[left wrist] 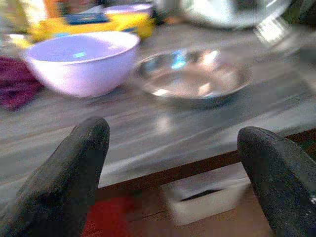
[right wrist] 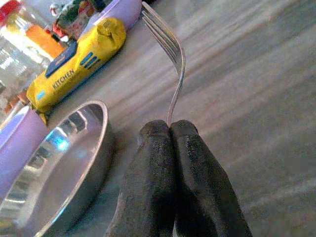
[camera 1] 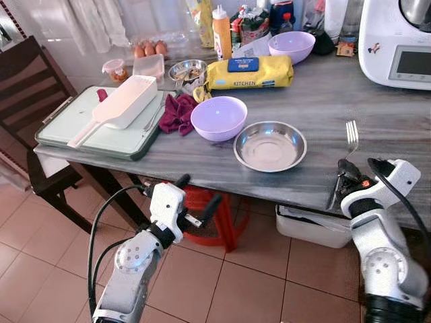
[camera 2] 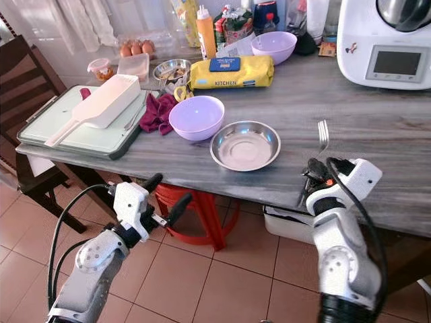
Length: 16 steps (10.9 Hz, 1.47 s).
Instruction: Setting the table
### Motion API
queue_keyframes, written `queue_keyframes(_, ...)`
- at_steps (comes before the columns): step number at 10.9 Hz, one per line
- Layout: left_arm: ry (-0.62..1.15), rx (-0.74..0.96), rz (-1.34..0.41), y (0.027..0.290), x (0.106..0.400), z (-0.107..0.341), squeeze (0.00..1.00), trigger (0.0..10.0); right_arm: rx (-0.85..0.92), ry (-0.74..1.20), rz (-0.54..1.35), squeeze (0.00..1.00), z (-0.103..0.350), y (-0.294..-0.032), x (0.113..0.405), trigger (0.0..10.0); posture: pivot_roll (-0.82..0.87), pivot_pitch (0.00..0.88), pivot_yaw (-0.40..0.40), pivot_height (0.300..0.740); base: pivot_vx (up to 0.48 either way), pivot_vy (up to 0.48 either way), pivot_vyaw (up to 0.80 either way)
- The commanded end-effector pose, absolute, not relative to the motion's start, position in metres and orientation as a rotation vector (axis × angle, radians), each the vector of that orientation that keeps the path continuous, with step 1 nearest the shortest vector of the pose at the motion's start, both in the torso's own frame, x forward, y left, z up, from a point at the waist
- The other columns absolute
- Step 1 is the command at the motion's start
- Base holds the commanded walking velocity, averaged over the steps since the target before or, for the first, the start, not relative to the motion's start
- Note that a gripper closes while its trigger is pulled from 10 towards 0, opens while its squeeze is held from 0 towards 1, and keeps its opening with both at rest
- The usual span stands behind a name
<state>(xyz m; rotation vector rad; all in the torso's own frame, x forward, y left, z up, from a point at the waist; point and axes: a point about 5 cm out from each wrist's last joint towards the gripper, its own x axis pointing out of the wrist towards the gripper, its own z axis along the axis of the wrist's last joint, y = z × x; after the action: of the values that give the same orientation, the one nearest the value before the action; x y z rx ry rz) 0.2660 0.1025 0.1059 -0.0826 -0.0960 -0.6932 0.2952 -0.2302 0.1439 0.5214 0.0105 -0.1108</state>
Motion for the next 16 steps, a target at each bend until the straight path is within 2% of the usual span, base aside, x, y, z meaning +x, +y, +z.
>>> queue_keyframes(1, -0.081, -0.134, -0.755, 0.102, 0.261, 0.108, 0.00, 10.0, 0.527, 0.026, -0.098, 0.00, 0.143, -0.232, 0.297, 10.0, -0.12, 0.124, 0.160, 0.740, 0.000, 0.000, 0.00)
queue_keyframes(3, -0.080, -0.122, -0.790, 0.100, 0.261, 0.109, 0.00, 10.0, 0.522, 0.044, -0.098, 0.00, 0.142, -0.236, 0.298, 10.0, -0.12, 0.123, 0.156, 0.740, 0.000, 0.000, 0.00)
queue_keyframes(6, -0.057, -0.132, -0.745, 0.093, 0.266, 0.110, 0.00, 10.0, 0.523, 0.060, -0.088, 0.00, 0.140, -0.233, 0.297, 10.0, -0.13, 0.112, 0.142, 0.740, 0.000, 0.000, 0.00)
queue_keyframes(8, -0.062, -0.136, -0.739, 0.092, 0.265, 0.112, 0.00, 10.0, 0.523, 0.061, -0.089, 0.00, 0.139, -0.233, 0.297, 10.0, -0.13, 0.105, 0.136, 0.740, 0.000, 0.000, -0.59)
queue_keyframes(10, -0.066, -0.135, -0.736, 0.091, 0.266, 0.113, 0.00, 10.0, 0.518, 0.057, -0.087, 0.00, 0.139, -0.232, 0.298, 10.0, -0.13, 0.100, 0.132, 0.740, 0.000, 0.000, 0.00)
queue_keyframes(16, -0.076, -0.151, -0.734, 0.084, 0.269, 0.114, 0.00, 10.0, 0.502, 0.064, -0.088, 0.00, 0.138, -0.231, 0.298, 10.0, -0.15, 0.092, 0.127, 0.740, 0.000, 0.000, -0.77)
